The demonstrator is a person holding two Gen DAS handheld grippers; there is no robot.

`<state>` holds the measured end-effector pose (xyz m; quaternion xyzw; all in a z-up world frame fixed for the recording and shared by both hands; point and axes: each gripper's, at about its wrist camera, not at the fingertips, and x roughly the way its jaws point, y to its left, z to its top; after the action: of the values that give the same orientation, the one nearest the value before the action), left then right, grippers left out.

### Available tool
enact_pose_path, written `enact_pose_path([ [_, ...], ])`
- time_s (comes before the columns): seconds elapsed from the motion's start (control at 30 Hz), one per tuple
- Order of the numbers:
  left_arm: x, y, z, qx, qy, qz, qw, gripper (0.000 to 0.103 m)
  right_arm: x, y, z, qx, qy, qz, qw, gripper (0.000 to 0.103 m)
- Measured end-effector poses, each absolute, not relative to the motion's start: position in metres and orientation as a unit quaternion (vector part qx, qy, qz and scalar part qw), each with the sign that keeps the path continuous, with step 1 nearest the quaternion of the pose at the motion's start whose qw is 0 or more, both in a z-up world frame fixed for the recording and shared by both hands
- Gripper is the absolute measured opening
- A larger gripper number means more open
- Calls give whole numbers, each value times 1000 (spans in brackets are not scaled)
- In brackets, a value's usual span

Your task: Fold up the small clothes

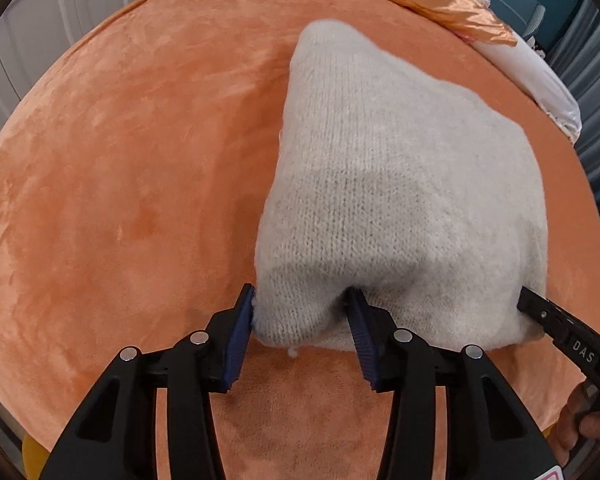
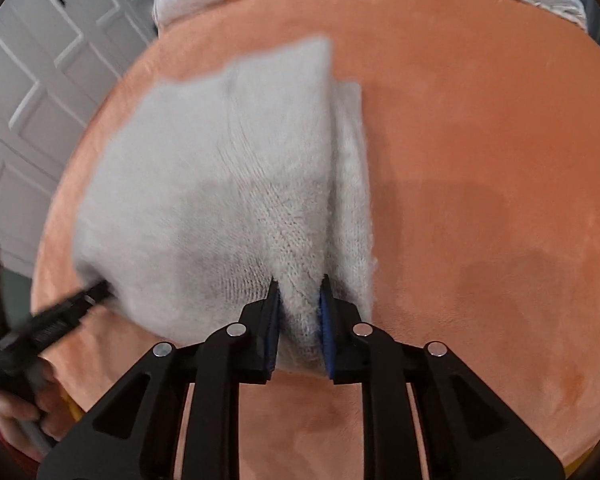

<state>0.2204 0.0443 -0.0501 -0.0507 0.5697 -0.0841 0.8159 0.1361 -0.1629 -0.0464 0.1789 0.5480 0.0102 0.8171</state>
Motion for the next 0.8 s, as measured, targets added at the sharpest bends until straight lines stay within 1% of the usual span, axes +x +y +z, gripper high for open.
enact_pose_path([
  [0.07, 214, 47, -39, -56, 563, -87, 820, 43, 134, -168, -35, 196, 541, 13, 818, 19],
  [0.1, 208, 49, -27, -67, 555, -95, 824, 41, 131, -168, -26, 201, 531, 16, 823, 19],
  [0.2, 198, 57, 14, -111, 517, -127, 839, 41, 115, -168, -8, 185, 513, 19, 838, 19],
  [0.3, 207, 61, 35, -115, 491, -121, 855, 41, 107, -165, 6, 170, 498, 7, 850, 19],
  [0.37, 220, 58, 27, -92, 501, -102, 855, 41, 103, -167, 15, 173, 485, 5, 857, 18],
  [0.43, 233, 53, 4, -78, 533, -85, 838, 41, 104, -162, 23, 171, 482, 13, 859, 18],
  [0.47, 236, 54, -12, -79, 550, -80, 828, 42, 109, -158, 21, 159, 488, 16, 858, 18],
  [0.53, 235, 56, -28, -83, 556, -74, 824, 43, 115, -147, 10, 132, 512, 15, 849, 18],
  [0.6, 231, 54, -33, -73, 551, -70, 829, 47, 124, -139, -20, 99, 551, 3, 828, 18],
  [0.67, 231, 52, -37, -65, 554, -70, 827, 48, 125, -133, -37, 62, 556, -10, 829, 18],
  [0.7, 231, 52, -39, -65, 555, -69, 826, 48, 125, -129, -34, 47, 551, -15, 833, 18],
  [0.73, 231, 52, -38, -62, 555, -66, 827, 48, 124, -126, -28, 42, 548, -18, 835, 21],
  [0.8, 226, 50, -28, -53, 545, -66, 834, 48, 120, -124, -13, 50, 534, -19, 844, 21],
])
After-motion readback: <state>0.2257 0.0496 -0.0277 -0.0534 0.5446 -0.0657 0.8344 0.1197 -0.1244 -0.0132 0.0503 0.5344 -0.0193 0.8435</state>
